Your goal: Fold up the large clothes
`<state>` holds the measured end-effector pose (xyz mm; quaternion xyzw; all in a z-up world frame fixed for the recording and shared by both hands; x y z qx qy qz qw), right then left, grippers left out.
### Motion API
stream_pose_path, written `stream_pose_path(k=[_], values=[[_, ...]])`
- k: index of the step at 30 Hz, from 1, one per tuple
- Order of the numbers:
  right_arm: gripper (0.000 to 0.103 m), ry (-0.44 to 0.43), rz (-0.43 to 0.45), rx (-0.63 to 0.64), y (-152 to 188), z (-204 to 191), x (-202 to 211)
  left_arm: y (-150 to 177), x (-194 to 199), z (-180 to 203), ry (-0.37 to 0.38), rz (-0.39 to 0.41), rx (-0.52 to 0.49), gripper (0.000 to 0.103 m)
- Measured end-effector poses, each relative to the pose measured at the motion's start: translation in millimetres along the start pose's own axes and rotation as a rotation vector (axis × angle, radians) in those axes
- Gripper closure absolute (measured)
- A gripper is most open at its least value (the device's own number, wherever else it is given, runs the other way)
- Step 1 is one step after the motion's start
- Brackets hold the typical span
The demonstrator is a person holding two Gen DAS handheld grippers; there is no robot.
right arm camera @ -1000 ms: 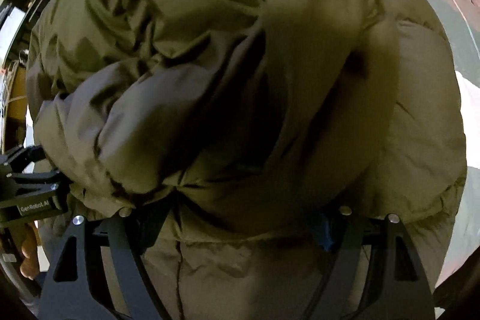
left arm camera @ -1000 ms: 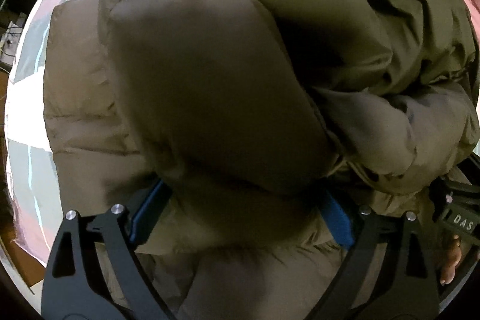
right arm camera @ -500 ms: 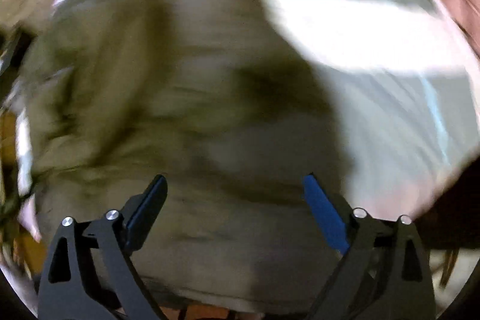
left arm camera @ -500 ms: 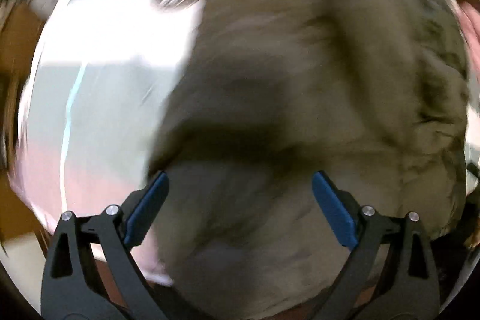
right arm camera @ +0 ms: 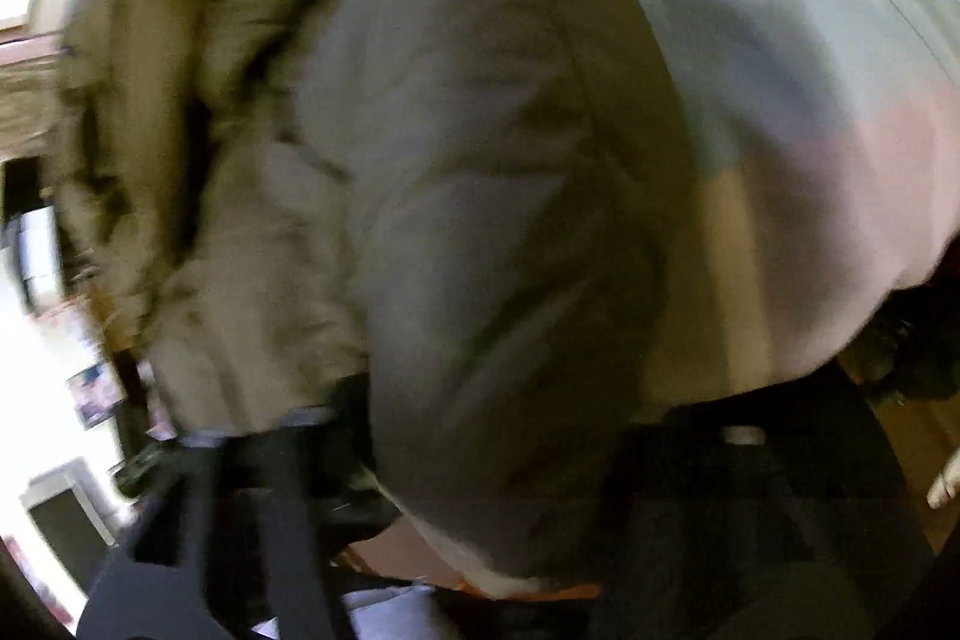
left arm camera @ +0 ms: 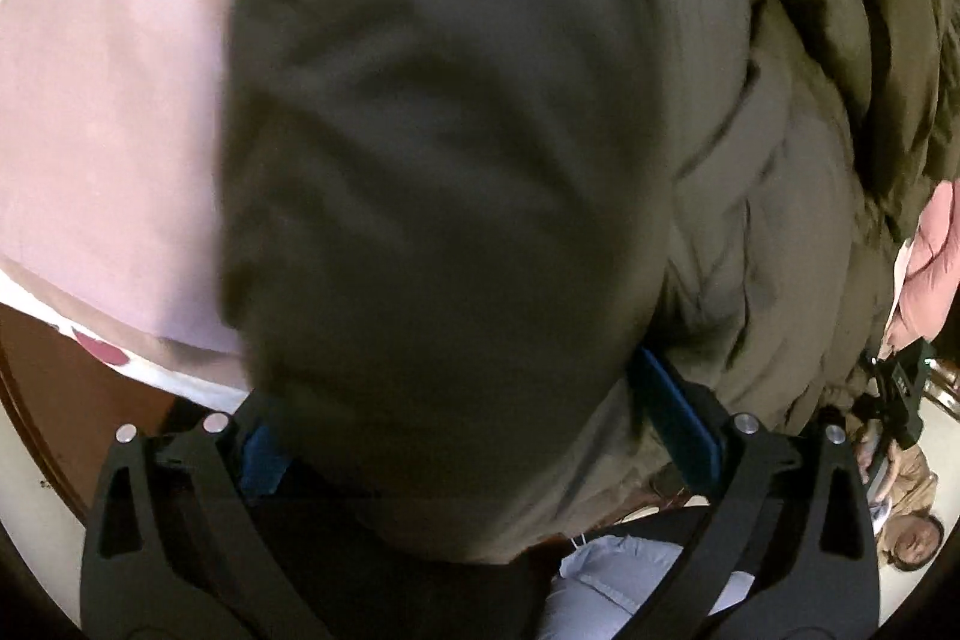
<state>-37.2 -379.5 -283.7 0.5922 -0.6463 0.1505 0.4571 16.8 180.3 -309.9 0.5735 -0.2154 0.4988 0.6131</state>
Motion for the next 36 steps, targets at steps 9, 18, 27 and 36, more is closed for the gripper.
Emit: stream_pose_path(k=[9,18,27,36], values=[[0.088,-0.547,0.287,0.25,-27.9,-74.4,119.9,-1.7,98.5,77.4,0.425,0.278,-0.257,0.086],[0.088,-0.54,0.503,0.128,-144.1,-180.1,116.5,-69.4,183.8,35.8,0.59,0.557,-0.019,0.086],[0.085,-0.504,0.521,-0.069,-264.9,-176.8,54.7,-174.6,236.5,60.5,0.651,0.641,0.18,0.08],[0.08,-0.536,0.524,-0.163,-284.2,-169.0,34.0,-131.6,276.8,85.0,0.576,0.835,0.162,0.059]])
Point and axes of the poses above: each gripper's, at about its wrist camera, not at the fingertips, and x roughly against the way its jaws point, z to its right, y to its underside, the point moved 6 cm from there along -x, roughly the way its jaws point, and after that the axes turned 11 degrees about -z, right-handed, at the moved point
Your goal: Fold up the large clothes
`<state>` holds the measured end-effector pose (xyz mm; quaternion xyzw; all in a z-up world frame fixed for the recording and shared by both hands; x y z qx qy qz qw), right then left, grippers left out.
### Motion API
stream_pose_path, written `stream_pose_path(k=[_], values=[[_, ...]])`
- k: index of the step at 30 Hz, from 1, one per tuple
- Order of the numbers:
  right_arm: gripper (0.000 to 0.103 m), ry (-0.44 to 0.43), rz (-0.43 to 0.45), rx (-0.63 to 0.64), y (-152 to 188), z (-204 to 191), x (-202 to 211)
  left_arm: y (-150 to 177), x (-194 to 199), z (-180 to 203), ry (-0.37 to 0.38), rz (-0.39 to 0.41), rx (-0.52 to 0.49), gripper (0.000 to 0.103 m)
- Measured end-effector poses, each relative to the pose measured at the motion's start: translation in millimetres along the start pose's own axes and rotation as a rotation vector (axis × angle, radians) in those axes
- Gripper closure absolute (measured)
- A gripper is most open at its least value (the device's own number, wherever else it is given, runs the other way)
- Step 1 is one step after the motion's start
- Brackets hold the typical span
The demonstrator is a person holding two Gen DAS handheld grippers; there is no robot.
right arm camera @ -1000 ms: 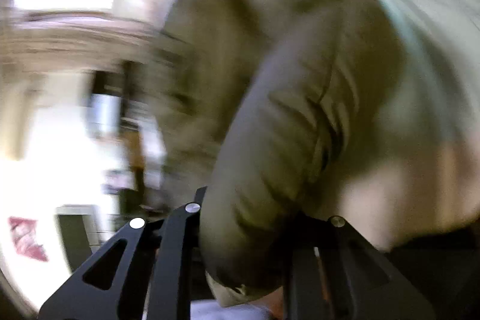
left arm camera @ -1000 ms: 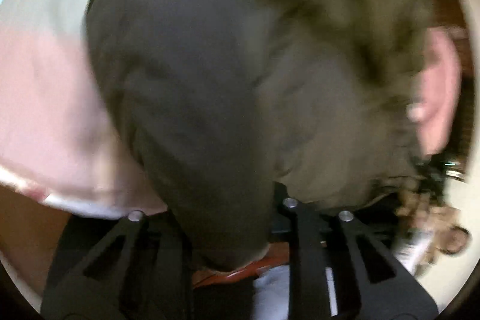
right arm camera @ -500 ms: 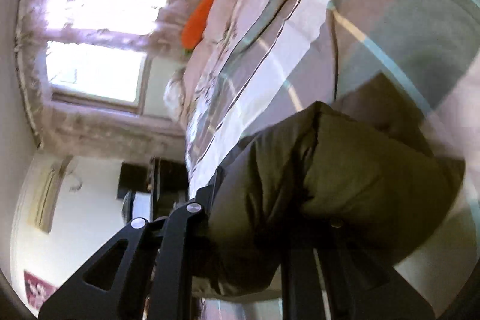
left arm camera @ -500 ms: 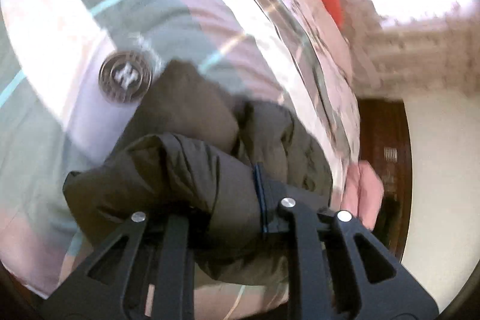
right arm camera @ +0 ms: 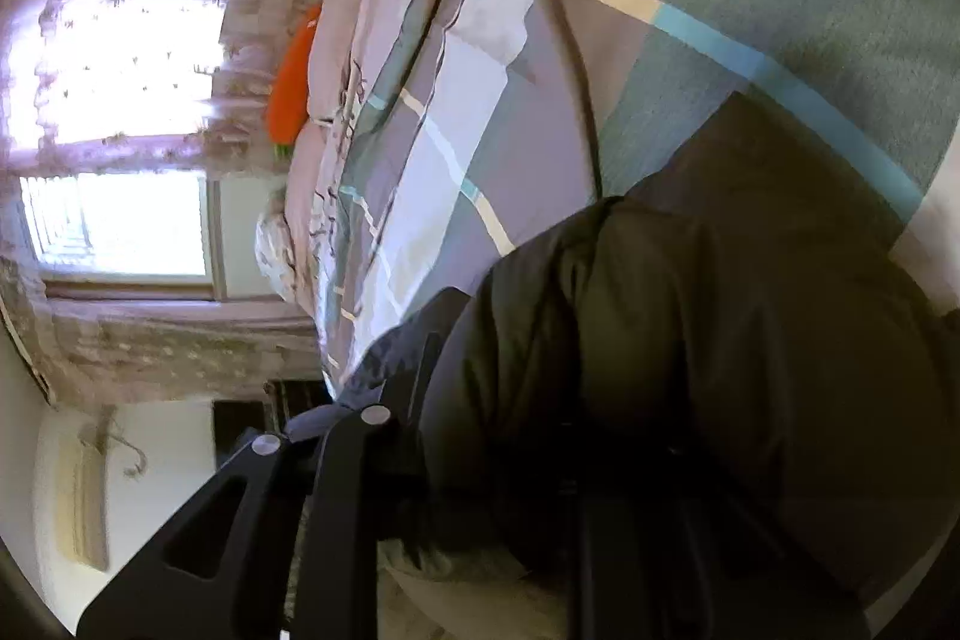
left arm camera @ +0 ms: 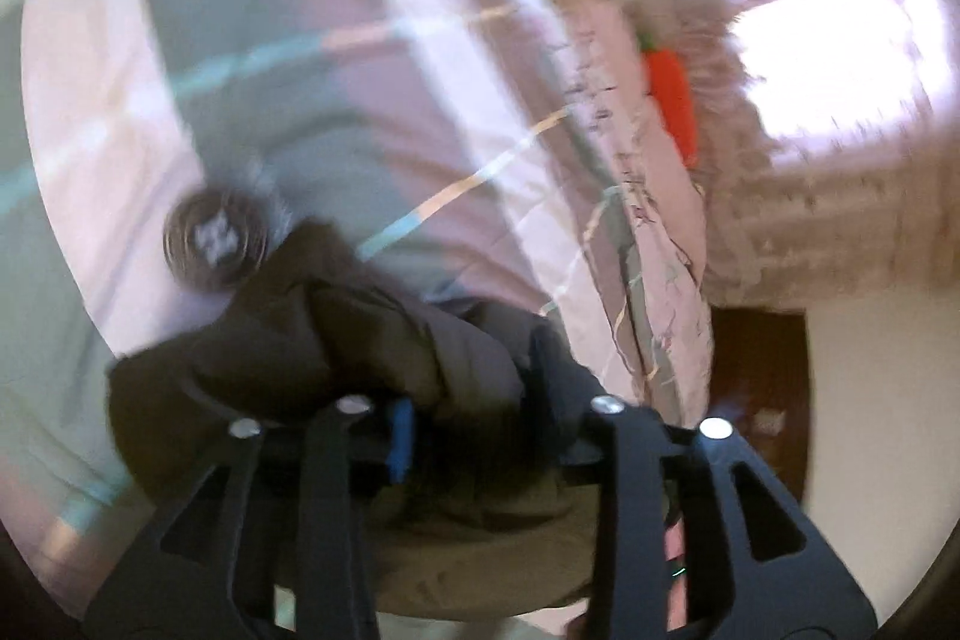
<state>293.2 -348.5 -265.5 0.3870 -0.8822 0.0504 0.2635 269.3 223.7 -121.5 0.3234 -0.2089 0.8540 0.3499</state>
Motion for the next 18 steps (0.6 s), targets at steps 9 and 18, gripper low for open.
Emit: stream_pose_path(k=[9,18], values=[[0.045,-0.105,0.076,-0.018,5.0,-18.3,14.6,55.5,75.9,68.6,-0.132,0.23,-0.373,0.034],[0.042,0.057,0.234,0.213,9.8,-60.8,39.7,182.7,-91.5,95.3,-0.53,-0.207,-0.951,0.036]])
Point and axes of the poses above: each gripper's, at about its wrist camera, not at the fingertips, and x roughly against the way its jaws point, z to its right, y to its underside, the point moved 6 cm from there along -x, roughly the way its jaws point, and after that the axes turned 11 degrees about -z, right-handed, at the moved point
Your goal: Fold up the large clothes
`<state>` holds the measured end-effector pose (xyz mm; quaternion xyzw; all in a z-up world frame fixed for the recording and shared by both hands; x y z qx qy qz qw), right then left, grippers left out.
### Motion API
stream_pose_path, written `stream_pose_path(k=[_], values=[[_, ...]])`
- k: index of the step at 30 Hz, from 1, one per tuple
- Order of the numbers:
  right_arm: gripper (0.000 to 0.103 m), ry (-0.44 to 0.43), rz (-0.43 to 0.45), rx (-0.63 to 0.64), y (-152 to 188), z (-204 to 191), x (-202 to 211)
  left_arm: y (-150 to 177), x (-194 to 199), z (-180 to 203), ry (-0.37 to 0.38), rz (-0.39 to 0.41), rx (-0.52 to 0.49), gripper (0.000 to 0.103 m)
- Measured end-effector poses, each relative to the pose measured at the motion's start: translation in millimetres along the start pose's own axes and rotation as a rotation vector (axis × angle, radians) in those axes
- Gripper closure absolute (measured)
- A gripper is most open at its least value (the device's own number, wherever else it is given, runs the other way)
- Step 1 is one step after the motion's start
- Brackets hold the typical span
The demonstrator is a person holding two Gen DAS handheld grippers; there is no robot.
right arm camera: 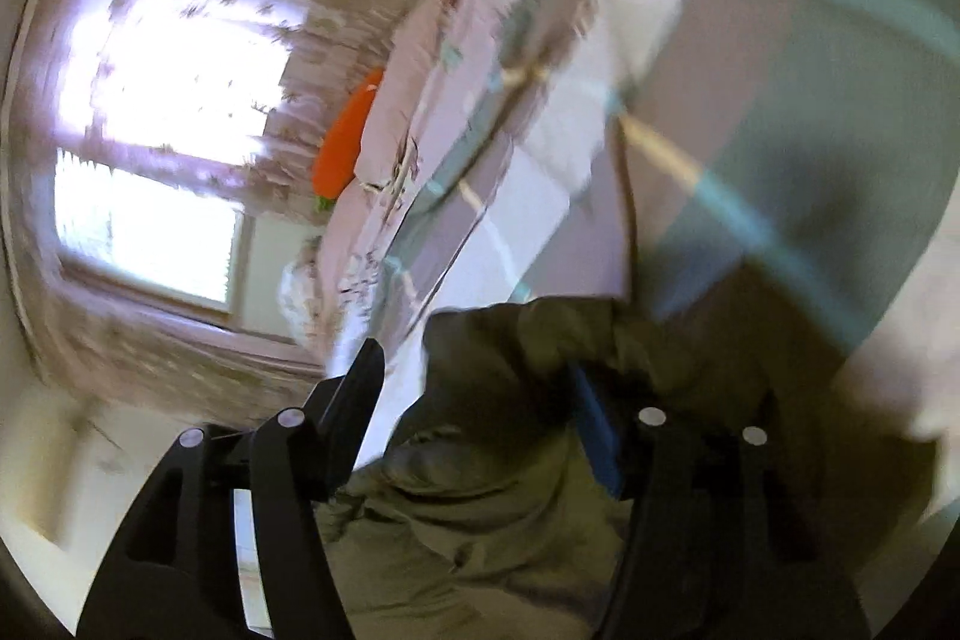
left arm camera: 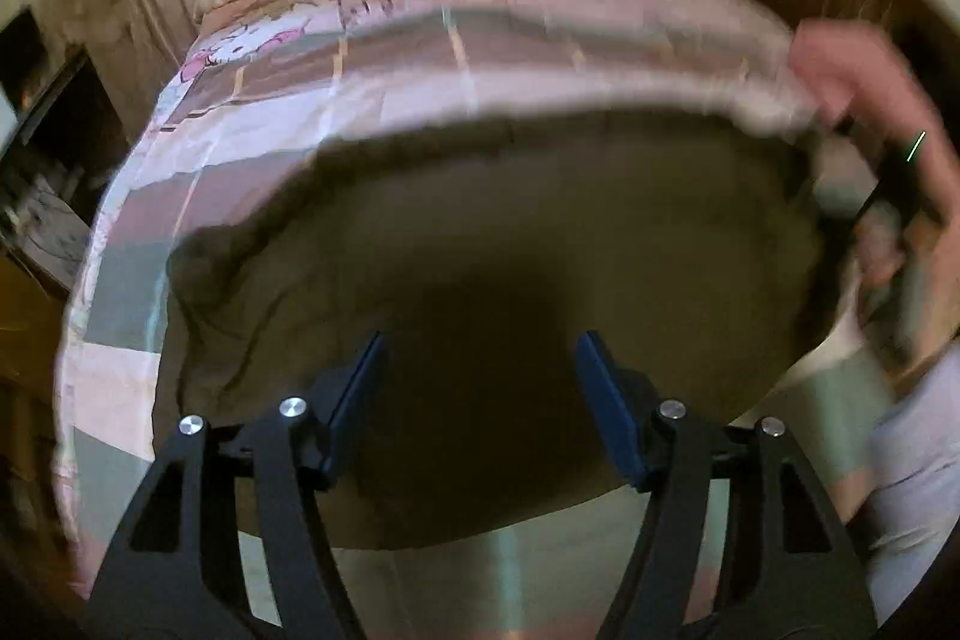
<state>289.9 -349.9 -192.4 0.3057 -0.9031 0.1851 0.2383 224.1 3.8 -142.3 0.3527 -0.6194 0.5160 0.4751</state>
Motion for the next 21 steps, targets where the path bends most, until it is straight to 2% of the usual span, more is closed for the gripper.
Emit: stream_pose_path(k=[1,2,4,6,9,13,14,15,16,19,21], values=[[0.042,0.029,0.025,0.026,-0.8,-2.8,3.1,0.7,-7.9,0.3,0.023,-0.025,0.008,0.036],[0.042,0.141,0.119,0.098,-5.2,-12.3,21.2,3.0,-22.7,0.2,0.064,-0.079,0.023,0.036],[0.042,0.197,0.119,0.134,-3.0,-21.8,27.4,5.5,-42.1,-3.7,0.04,-0.125,0.028,0.036],[0.042,0.25,-0.018,0.211,16.1,-38.5,16.0,5.1,-51.1,-8.9,0.015,-0.127,0.024,0.03],[0.042,0.323,-0.201,0.358,67.5,-60.4,0.0,1.2,-58.5,-19.2,-0.002,-0.122,0.057,0.024],[0.042,0.382,-0.448,0.477,138.3,-53.6,-39.4,-7.1,-73.9,-34.5,0.029,-0.14,0.143,0.024],[0.042,0.413,-0.474,0.502,146.2,-46.4,-47.7,-10.9,-76.6,-39.2,0.043,-0.144,0.179,0.023],[0.042,0.486,-0.461,0.54,144.4,-34.3,-55.3,-14.1,-79.5,-42.9,0.055,-0.146,0.21,0.023],[0.043,0.517,-0.432,0.547,135.9,-27.1,-56.2,-15.8,-83.4,-45.8,0.066,-0.15,0.238,0.023],[0.043,0.612,-0.263,0.431,77.8,10.8,-39.4,-18.0,-87.1,-45.8,0.089,-0.16,0.275,0.023],[0.042,0.726,-0.144,0.354,43.8,37.0,-19.3,-18.9,-86.7,-44.4,0.089,-0.155,0.271,0.023]])
Point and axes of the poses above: each gripper's, at about its wrist camera, not at the fingertips, and x roughly against the way its jaws point, z to its right, y to its underside, the point moved 6 cm from there along -x, roughly the way its jaws point, and after that the axes turned 11 degrees about -z, right-handed, at the moved point
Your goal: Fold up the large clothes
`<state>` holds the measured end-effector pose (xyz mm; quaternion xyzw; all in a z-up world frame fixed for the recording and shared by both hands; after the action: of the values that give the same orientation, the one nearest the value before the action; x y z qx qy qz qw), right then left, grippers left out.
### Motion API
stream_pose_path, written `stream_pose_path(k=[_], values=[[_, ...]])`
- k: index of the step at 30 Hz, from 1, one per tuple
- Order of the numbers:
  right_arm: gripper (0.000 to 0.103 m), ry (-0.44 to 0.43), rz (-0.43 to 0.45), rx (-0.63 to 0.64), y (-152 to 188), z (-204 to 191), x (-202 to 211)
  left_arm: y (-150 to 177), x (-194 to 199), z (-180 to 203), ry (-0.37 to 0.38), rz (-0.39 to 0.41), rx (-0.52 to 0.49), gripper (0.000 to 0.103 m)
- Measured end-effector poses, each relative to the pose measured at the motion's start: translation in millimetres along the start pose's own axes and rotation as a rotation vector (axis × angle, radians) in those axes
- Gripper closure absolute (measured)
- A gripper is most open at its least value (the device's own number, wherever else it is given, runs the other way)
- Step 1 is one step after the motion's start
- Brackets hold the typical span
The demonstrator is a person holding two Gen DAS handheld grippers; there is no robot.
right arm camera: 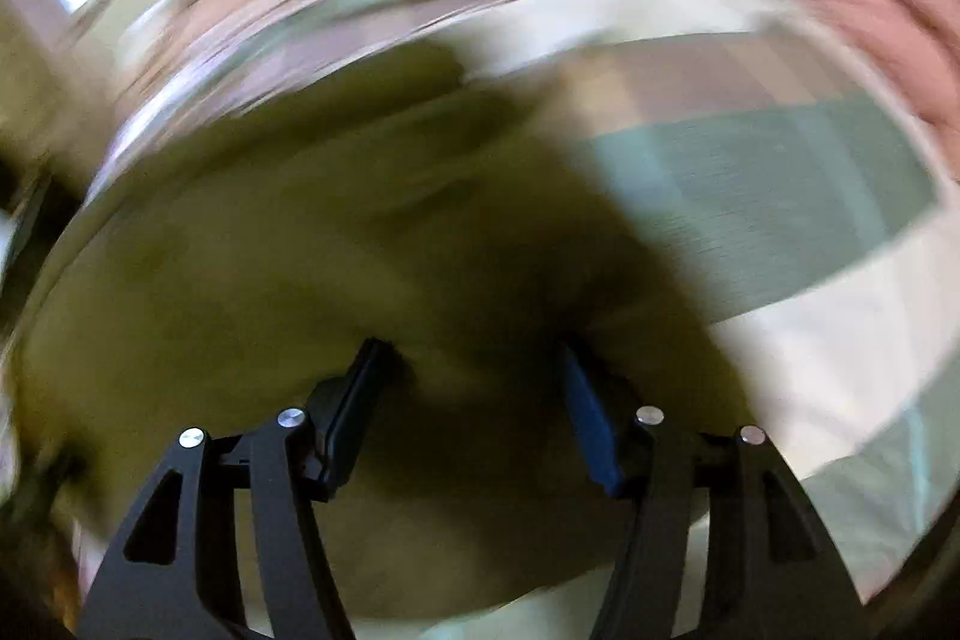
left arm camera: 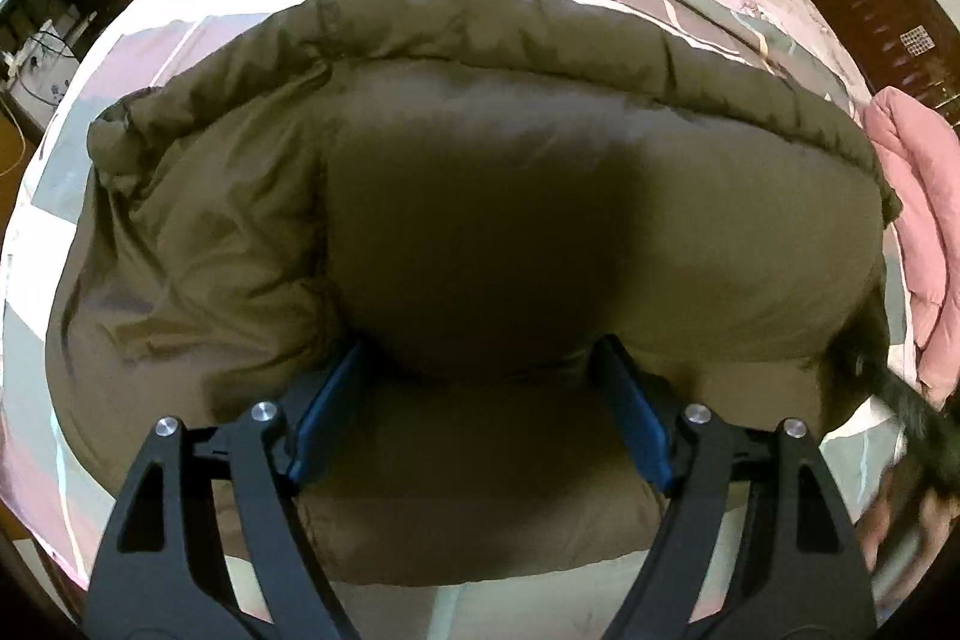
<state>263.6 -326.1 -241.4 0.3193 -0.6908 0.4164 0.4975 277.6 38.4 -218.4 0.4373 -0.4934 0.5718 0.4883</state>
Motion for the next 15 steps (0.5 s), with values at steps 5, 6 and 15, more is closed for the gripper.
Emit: stream_pose_path(k=[5,6,15], values=[[0.041,-0.112,0.106,-0.065,-11.2,12.8,32.8,3.7,1.2,0.0,-0.011,0.011,-0.017,0.022],[0.041,-0.141,0.126,0.017,-9.2,-6.2,41.4,3.3,0.6,-0.9,-0.008,0.011,-0.017,0.021],[0.023,-0.134,-0.024,0.175,14.3,-65.0,-3.1,2.5,-2.7,3.1,-0.043,0.021,-0.02,0.017]])
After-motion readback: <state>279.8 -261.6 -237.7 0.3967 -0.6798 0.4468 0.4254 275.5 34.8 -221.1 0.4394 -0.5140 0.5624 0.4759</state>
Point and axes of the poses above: each gripper's, at about its wrist camera, not at the fingertips, and x roughly against the way its jaws point, z to its right, y to its underside, the point moved 6 cm from there along -x, roughly the way its jaws point, and after that the axes turned 11 degrees about -z, right-handed, at the moved point
